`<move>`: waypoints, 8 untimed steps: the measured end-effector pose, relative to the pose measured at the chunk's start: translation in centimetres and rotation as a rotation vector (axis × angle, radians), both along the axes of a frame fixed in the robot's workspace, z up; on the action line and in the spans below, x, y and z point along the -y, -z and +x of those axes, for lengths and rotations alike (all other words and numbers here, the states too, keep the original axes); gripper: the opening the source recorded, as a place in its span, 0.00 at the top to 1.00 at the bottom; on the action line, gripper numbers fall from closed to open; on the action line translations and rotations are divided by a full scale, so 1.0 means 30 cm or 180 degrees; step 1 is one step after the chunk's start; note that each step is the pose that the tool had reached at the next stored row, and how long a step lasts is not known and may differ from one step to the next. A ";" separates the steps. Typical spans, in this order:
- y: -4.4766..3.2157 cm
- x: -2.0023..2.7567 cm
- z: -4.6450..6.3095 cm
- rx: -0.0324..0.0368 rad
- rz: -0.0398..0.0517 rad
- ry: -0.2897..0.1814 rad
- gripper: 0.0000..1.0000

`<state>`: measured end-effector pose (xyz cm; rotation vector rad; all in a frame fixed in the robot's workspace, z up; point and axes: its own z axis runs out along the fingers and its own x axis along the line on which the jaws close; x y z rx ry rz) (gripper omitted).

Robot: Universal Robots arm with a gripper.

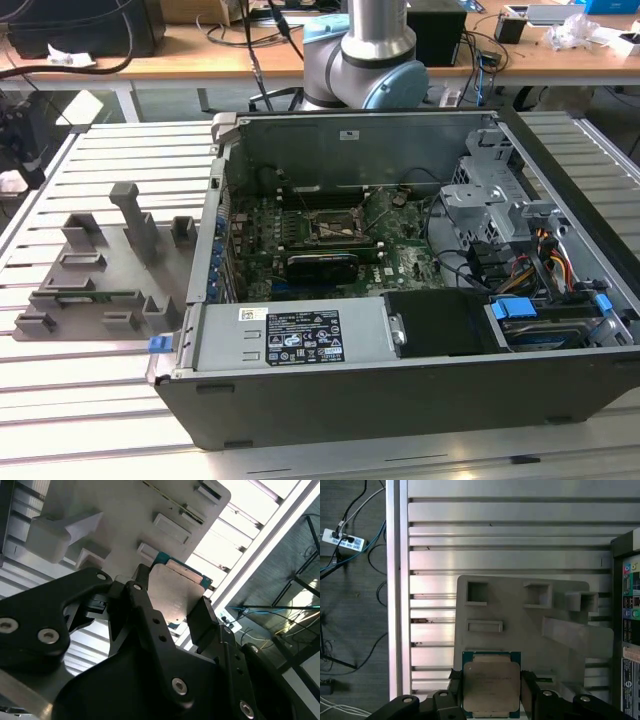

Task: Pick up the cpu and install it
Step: 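Pick up the cpu and move it towards the insertion slot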

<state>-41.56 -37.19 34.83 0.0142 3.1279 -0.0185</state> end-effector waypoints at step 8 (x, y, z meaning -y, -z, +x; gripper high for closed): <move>-0.037 0.000 0.000 0.0000 0.0004 0.0000 0.45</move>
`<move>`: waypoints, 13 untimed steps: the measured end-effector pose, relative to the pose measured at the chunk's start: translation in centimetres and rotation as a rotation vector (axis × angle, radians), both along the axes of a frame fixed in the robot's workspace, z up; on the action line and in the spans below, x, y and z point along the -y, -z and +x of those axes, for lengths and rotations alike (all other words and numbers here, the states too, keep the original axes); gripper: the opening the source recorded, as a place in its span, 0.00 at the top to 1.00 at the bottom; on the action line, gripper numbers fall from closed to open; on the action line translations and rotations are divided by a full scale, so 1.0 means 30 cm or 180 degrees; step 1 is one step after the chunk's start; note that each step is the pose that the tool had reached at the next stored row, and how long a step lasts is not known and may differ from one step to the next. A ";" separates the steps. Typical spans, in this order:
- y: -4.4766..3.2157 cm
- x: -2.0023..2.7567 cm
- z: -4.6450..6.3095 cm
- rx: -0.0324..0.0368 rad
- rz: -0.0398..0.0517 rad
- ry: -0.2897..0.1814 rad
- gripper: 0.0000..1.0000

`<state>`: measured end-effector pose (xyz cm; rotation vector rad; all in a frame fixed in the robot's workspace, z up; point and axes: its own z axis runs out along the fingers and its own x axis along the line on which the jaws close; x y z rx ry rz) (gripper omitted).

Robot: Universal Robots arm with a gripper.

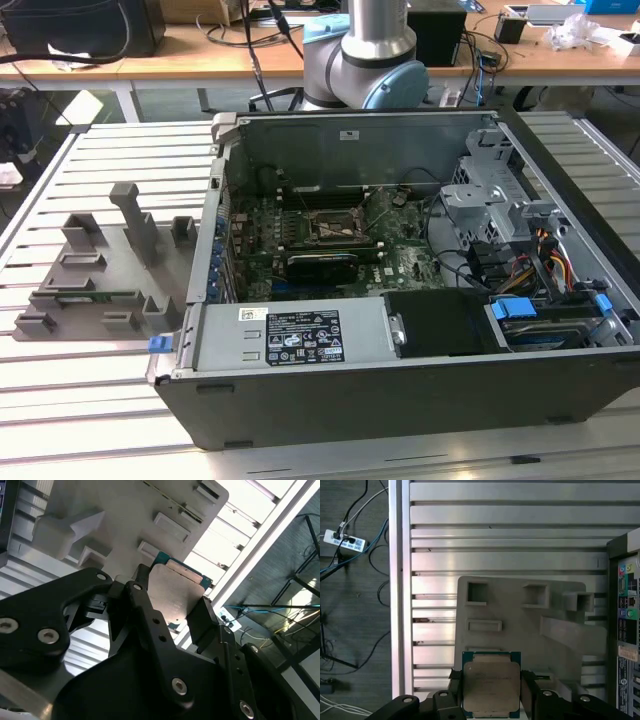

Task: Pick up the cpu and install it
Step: 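Pick up the cpu and move it towards the insertion slot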

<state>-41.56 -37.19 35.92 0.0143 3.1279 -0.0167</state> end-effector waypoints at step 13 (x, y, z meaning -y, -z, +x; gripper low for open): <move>-0.112 0.000 0.000 0.0000 0.0020 0.0000 0.45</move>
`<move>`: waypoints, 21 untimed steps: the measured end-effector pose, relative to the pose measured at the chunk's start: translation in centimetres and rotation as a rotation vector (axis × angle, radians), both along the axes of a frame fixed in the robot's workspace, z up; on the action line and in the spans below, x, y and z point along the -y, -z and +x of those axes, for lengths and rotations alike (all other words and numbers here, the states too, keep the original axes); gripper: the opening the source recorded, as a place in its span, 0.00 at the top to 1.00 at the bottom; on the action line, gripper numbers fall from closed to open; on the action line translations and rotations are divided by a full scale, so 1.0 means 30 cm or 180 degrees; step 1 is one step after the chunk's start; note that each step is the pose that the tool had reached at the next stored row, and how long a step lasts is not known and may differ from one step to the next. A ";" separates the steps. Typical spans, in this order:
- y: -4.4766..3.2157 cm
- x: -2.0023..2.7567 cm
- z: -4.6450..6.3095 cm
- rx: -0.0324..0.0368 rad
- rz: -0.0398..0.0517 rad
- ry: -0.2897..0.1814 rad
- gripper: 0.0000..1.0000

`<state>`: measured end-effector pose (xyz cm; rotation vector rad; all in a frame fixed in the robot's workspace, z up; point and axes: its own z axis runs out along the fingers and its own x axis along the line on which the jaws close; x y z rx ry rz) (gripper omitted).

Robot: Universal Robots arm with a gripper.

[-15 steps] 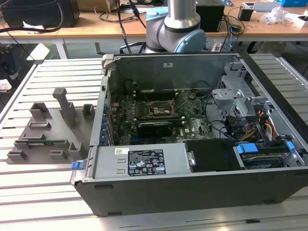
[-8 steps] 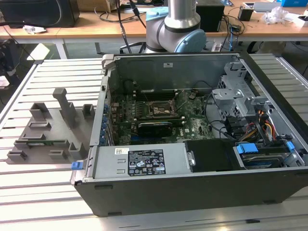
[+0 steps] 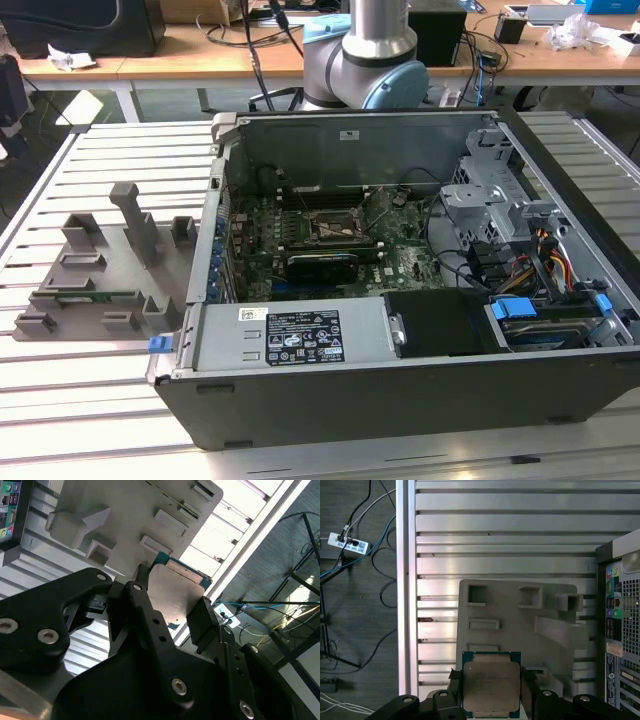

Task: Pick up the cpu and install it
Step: 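Pick up the cpu and move it towards the insertion slot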

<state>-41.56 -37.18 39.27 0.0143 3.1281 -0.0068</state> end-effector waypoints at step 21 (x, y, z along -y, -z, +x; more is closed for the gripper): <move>-0.038 -0.001 0.144 0.0000 0.0008 0.0000 0.45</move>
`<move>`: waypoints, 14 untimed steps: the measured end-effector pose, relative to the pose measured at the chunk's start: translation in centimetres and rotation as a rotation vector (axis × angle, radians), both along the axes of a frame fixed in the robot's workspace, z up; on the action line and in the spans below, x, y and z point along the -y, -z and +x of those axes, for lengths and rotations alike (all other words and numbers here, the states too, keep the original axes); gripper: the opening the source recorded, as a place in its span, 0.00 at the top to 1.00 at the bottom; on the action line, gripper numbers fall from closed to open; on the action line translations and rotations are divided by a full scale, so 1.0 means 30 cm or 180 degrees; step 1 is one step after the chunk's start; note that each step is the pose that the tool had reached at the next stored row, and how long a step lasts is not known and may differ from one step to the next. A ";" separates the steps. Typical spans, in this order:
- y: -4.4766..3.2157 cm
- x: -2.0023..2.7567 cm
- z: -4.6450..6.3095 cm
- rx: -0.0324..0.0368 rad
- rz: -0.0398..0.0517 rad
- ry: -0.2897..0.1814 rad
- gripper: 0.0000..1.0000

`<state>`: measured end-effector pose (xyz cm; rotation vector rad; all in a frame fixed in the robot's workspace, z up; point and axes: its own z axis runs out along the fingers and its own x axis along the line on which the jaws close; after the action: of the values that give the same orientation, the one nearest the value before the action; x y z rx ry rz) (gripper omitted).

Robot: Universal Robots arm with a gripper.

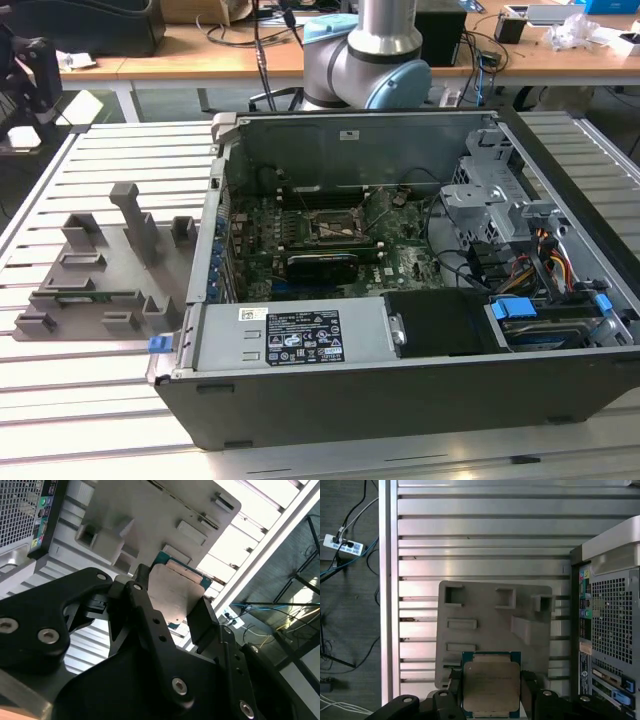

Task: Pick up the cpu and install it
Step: 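Pick up the cpu and move it towards the insertion slot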

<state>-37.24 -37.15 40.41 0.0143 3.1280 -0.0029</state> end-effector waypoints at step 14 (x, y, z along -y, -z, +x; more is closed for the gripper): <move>0.000 -0.009 0.144 -0.0001 0.0000 0.0000 0.45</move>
<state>-32.91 -36.88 40.41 0.0143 3.1281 -0.0031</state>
